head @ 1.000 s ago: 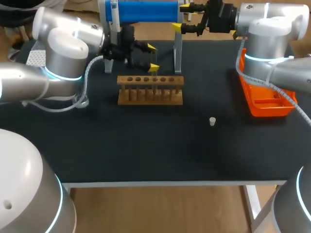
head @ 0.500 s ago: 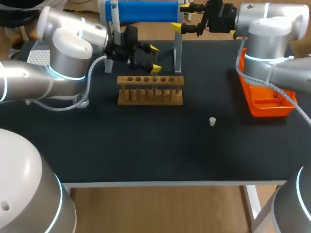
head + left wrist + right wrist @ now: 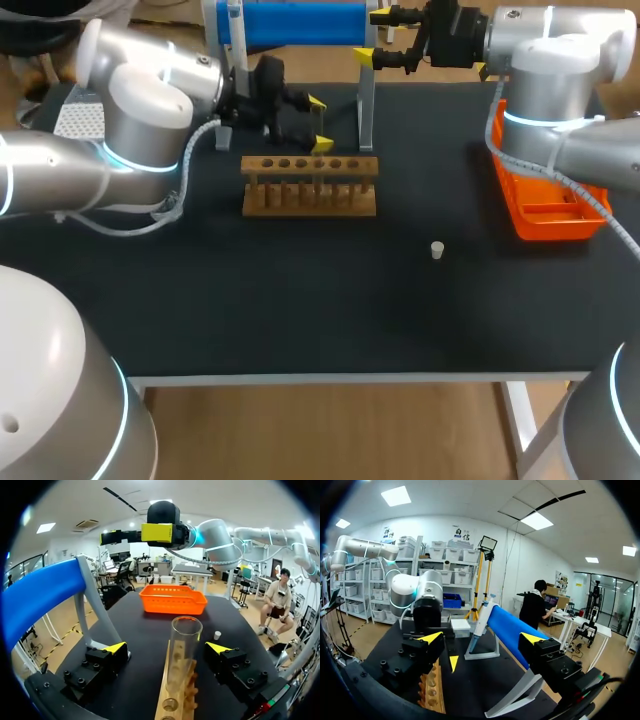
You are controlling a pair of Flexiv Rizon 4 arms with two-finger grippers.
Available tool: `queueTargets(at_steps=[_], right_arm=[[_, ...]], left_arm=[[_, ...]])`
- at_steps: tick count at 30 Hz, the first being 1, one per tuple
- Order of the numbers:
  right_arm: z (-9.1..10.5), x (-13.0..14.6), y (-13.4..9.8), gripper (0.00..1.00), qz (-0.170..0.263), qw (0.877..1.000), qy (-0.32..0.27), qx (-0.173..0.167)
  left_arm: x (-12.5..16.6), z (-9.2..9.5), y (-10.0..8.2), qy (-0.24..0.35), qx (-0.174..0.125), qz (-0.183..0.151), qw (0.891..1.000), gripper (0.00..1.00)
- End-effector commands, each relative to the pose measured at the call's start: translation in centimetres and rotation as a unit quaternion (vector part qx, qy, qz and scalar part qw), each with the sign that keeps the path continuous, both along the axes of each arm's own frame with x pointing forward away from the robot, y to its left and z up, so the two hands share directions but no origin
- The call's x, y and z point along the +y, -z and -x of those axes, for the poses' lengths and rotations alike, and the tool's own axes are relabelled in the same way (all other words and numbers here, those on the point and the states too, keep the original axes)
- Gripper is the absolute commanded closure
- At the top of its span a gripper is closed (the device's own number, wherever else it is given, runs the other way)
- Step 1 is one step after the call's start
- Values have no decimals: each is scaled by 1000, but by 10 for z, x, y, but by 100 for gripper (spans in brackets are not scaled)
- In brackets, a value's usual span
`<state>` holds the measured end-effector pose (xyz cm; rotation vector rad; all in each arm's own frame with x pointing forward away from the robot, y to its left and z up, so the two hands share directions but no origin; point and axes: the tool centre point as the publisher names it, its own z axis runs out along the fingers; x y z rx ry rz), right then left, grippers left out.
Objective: Invert the test tube, pick up the pipette, mount the tip to pipette, aspirate from beaker and dispense into the tube, eject the tip, return the pipette, and cap with the stopper.
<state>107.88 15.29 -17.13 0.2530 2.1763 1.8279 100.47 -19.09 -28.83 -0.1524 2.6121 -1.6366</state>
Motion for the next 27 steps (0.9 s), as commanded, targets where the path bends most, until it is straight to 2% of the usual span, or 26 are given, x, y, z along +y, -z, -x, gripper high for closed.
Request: queueTargets(at_steps=[1,13,27], right_arm=[[0,-1,0,0,1,1000,-1,1],[0,-1,0,0,1,1000,-1,1],[0,-1,0,0,1,1000,-1,1]], left_arm=[[0,2,3,3,0,0,1000,0],[2,4,7,13,11,-23,1000,0],[10,5,0,5,4,-42,999,0]])
